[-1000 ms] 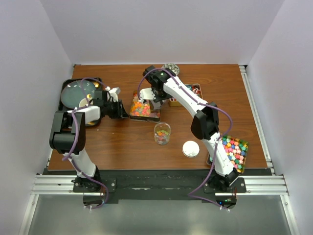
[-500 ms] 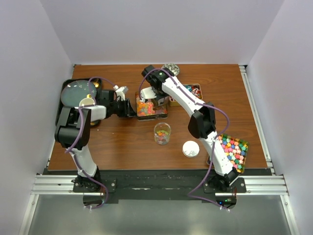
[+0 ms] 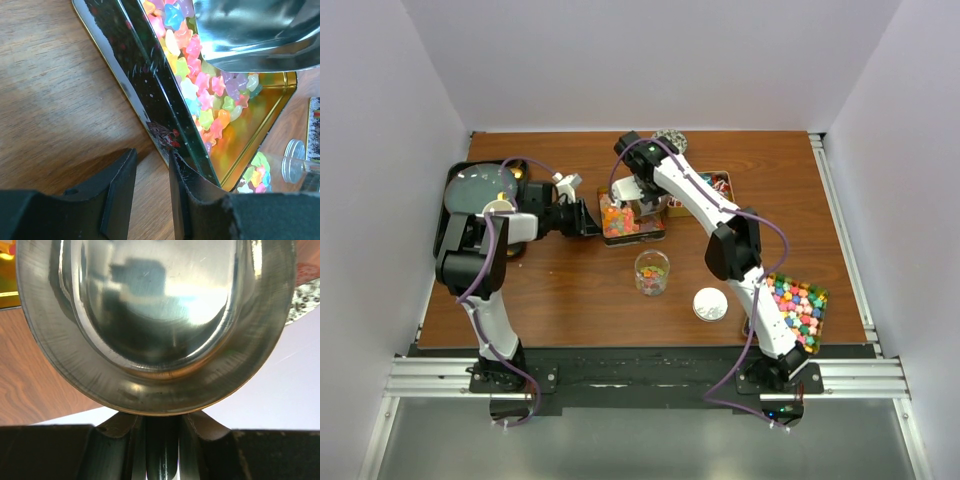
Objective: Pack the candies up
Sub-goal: Scoop the fake candies from the storage box.
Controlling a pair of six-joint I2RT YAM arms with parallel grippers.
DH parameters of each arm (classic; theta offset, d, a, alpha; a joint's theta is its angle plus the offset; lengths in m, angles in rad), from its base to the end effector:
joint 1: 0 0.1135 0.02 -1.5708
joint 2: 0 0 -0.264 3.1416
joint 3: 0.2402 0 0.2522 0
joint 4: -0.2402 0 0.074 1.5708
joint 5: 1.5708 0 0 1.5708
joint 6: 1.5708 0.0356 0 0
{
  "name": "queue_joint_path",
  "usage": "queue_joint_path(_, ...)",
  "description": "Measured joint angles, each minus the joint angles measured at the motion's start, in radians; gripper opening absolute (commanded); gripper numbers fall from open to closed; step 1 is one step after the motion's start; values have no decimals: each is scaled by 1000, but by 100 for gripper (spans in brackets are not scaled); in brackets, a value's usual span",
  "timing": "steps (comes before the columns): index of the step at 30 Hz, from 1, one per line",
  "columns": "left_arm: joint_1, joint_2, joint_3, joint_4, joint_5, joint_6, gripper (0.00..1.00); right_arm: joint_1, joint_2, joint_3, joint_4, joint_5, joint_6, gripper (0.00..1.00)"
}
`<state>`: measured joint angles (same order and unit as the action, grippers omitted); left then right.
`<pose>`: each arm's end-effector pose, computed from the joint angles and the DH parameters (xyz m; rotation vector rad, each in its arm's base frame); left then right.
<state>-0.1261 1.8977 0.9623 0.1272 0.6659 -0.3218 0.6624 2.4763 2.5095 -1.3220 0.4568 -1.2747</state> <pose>0.3632 -0.0682 0.1282 0.0950 2.3780 -1.0048 0.4039 0.2951 0.2428 -2.3468 1.7300 -0.7705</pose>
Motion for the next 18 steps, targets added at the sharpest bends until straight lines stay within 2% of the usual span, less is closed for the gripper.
queue_joint_path(7, 14, 13, -26, 60, 89, -9, 41, -37, -29, -65, 26, -56, 16, 0)
queue_joint_path(18, 19, 36, -52, 105, 209, -32, 42, -46, -29, -68, 25, -101, 19, 0)
